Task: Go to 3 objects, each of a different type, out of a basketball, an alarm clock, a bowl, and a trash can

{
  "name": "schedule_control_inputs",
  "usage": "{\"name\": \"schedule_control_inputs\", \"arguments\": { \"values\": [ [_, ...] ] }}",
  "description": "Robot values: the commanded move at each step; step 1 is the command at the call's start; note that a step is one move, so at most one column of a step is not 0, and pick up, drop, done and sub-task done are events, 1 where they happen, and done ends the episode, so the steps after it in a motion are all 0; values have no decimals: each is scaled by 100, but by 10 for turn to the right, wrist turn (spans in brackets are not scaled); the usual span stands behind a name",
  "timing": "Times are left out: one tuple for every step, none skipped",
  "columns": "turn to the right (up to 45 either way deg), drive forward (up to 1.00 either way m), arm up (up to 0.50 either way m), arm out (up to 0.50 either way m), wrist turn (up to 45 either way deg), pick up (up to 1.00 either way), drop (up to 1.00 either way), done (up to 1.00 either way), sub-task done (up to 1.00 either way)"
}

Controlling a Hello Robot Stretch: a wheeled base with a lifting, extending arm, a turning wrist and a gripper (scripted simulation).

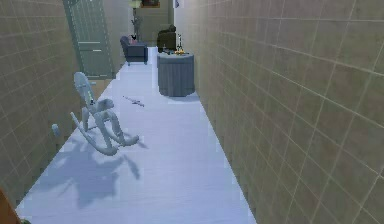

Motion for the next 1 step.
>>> {"name": "schedule_control_inputs", "arguments": {
  "values": [
    [-30,0,0,0,0,0,0,0,0]
  ]
}}
